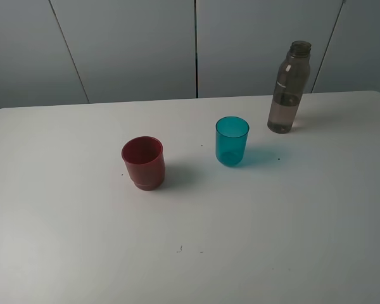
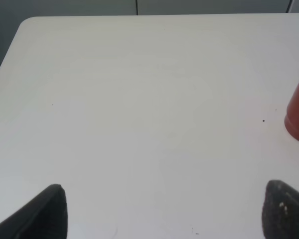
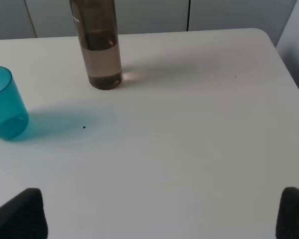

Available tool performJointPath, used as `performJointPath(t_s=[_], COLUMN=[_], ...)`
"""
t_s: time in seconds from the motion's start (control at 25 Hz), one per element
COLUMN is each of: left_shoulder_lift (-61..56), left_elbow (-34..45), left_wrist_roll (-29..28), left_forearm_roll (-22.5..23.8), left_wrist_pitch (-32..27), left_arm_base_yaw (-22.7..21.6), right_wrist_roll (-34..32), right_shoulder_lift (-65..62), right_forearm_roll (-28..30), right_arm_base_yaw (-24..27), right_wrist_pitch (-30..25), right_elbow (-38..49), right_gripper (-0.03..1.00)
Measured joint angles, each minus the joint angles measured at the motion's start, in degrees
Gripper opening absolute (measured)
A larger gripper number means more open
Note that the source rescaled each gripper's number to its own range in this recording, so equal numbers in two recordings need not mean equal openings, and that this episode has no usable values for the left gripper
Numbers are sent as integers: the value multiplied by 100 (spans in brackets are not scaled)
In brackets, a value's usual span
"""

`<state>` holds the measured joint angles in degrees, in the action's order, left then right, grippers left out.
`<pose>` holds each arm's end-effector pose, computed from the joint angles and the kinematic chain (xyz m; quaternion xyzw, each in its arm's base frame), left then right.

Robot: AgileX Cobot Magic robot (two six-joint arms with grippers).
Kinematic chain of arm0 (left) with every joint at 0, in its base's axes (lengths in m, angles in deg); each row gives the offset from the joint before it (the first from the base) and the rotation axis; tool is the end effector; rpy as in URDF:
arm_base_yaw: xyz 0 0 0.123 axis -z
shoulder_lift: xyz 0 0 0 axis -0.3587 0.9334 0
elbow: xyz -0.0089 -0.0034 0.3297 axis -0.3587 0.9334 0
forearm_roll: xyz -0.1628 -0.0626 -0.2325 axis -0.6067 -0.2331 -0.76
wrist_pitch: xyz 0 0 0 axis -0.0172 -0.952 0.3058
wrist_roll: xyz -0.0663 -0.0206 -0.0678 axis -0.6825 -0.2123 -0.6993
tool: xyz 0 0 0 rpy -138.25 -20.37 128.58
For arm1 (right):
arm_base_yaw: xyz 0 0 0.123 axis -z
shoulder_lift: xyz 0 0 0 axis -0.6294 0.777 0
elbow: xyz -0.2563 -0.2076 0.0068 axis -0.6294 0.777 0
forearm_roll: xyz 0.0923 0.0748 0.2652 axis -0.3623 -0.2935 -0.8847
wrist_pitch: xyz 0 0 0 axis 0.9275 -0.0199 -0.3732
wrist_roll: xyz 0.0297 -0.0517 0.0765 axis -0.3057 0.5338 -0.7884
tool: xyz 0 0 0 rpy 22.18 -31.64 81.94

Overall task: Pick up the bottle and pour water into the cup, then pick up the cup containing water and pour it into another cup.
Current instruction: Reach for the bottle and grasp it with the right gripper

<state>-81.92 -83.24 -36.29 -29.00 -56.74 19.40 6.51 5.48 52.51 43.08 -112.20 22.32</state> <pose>-0.0138 -0.0018 0.2946 -0.0173 0.8561 -0.0042 0.5165 -0.0136 0.0020 0.2942 0.0251 0.8588 -0.0153 0.5115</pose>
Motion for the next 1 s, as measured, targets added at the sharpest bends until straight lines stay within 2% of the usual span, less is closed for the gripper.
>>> performJointPath(t_s=[1.0], left_shoulder_lift=[0], left_elbow=[0], left_wrist_roll=[-10], left_forearm_roll=[0], left_wrist_pitch=[0], left_arm_base_yaw=[0], right_wrist_roll=[0], right_shoulder_lift=[0], right_forearm_roll=[0], right_arm_base_yaw=[0], right_wrist_pitch=[0], right_elbow=[0], right_gripper=[100])
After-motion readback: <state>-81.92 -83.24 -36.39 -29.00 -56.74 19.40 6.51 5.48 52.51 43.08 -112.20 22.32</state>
